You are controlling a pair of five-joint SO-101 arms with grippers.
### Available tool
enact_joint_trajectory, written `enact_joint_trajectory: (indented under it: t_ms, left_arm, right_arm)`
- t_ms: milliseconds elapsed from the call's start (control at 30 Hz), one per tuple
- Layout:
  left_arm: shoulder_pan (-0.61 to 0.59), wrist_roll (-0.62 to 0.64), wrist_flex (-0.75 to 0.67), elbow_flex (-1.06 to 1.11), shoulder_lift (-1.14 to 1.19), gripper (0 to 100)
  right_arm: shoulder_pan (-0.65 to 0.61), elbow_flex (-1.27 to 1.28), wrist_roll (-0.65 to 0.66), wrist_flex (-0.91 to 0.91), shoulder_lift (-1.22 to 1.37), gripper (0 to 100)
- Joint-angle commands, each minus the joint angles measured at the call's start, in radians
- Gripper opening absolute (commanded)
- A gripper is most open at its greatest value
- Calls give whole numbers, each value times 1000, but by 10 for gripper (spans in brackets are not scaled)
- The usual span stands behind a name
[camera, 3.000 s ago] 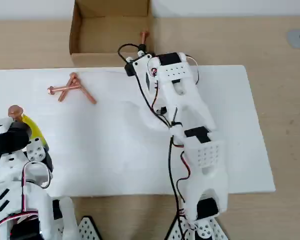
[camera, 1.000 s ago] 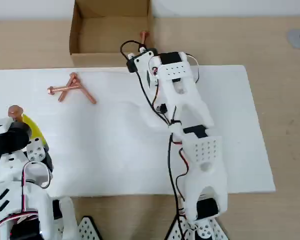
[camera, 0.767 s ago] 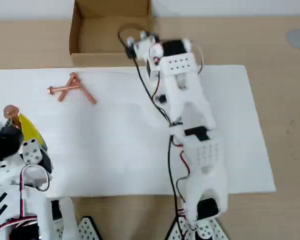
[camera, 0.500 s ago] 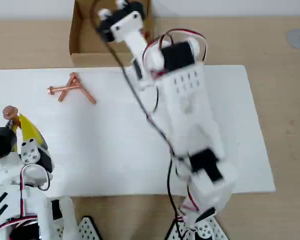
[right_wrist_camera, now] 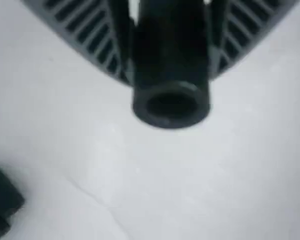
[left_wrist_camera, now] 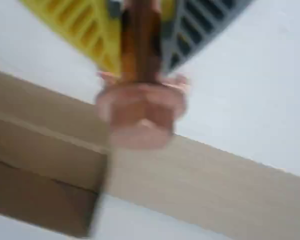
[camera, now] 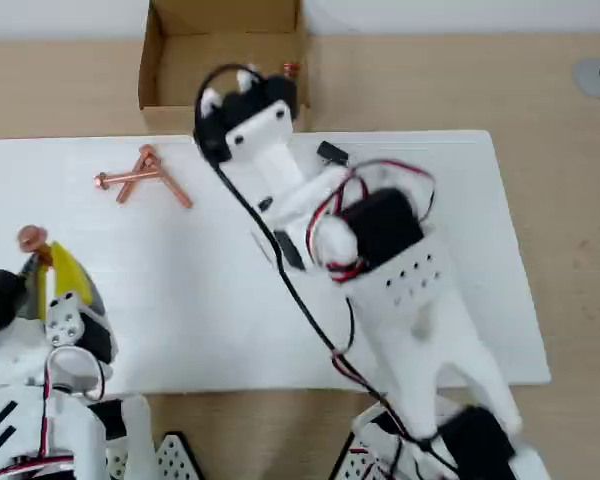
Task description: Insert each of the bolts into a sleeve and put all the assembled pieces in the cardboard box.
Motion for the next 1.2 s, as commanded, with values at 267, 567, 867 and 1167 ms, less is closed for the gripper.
enact_joint_trajectory:
  t_ms: [267, 567, 867, 1167]
  left_arm:
    - [140, 0, -3, -69, -4, 6]
    - [140, -2, -63, -60, -2, 6]
    - [140, -35, -226, 77, -4, 6]
    - [147, -35, -420, 233, -4, 6]
  right_arm:
    - [-12, 915, 94, -816, -647, 10]
    - [-13, 1141, 86, -939, -952, 9]
    - [-160, 1330, 87, -953, -1184, 9]
    - [-216, 1569, 94, -1010, -1517, 9]
